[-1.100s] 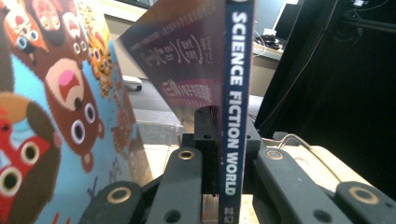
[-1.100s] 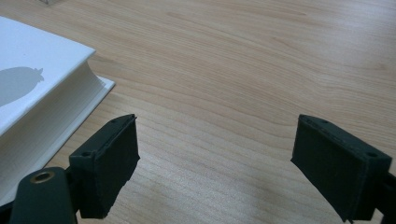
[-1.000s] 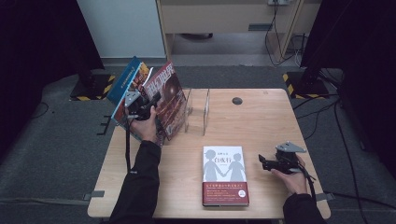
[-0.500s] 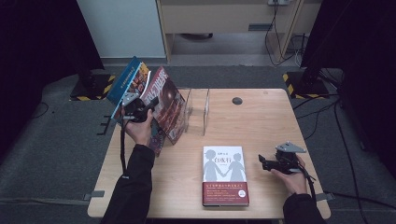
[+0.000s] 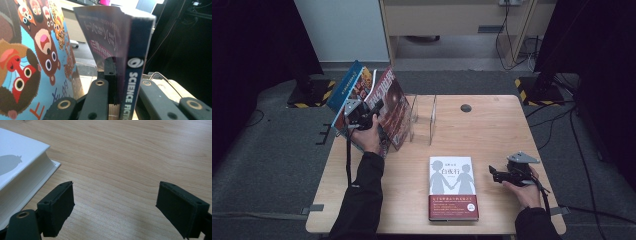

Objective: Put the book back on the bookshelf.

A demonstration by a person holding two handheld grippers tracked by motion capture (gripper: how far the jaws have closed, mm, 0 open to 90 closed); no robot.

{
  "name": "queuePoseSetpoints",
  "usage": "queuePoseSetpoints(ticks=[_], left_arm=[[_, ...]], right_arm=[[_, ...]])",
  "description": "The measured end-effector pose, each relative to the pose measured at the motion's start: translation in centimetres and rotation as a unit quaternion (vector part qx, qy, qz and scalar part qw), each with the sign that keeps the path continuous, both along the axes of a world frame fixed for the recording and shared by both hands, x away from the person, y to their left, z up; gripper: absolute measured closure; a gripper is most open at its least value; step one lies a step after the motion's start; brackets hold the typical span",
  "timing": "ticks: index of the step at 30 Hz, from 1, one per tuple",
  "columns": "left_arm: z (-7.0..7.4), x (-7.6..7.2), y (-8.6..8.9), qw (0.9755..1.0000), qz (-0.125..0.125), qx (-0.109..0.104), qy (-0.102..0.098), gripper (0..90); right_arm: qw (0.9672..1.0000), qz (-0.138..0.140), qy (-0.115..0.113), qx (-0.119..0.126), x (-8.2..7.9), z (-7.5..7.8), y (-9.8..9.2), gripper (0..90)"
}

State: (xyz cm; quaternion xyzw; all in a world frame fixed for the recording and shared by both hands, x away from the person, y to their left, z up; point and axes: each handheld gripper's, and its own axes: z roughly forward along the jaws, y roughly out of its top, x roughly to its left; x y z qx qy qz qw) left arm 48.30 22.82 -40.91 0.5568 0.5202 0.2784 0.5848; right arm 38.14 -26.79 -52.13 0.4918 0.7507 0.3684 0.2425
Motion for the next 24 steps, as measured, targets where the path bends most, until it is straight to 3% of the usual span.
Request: queuePoseSetpoints(ticks=[5, 8, 12, 16, 21, 24], left_arm=[[0.4, 0.1, 0.2, 0.9996, 0.006, 0.021, 0.019, 81.9], [0.8, 0.1, 0.4, 0.9988, 0.002, 0.039, 0.03, 76.6], [1.6, -0.4, 0.8, 0.9974, 0.012, 0.065, 0.03, 68.7], [2.4, -1.1, 1.1, 0.9952, 0.019, 0.093, 0.022, 61.3], [3.4, -2.4, 1.7, 0.9941, 0.019, 0.107, 0.008, 55.5], [4.3, -3.6, 2.3, 0.9944, 0.013, 0.104, -0.01, 51.1]], right_arm=[[1.0, -0.001, -0.004, 0.002, -0.1, 0.1, 0.1, 14.4], [1.0, 0.0, -0.004, 0.003, -0.1, 0.1, 0.0, 14.4], [1.0, -0.001, -0.002, 0.007, -0.1, 0.2, 0.0, 14.4], [1.0, -0.001, -0.003, 0.009, -0.2, 0.4, 0.1, 14.3], [0.9999, 0.0, -0.007, 0.014, -0.2, 0.6, 0.1, 14.3], [0.9998, -0.001, -0.008, 0.018, -0.2, 0.7, 0.1, 14.2]])
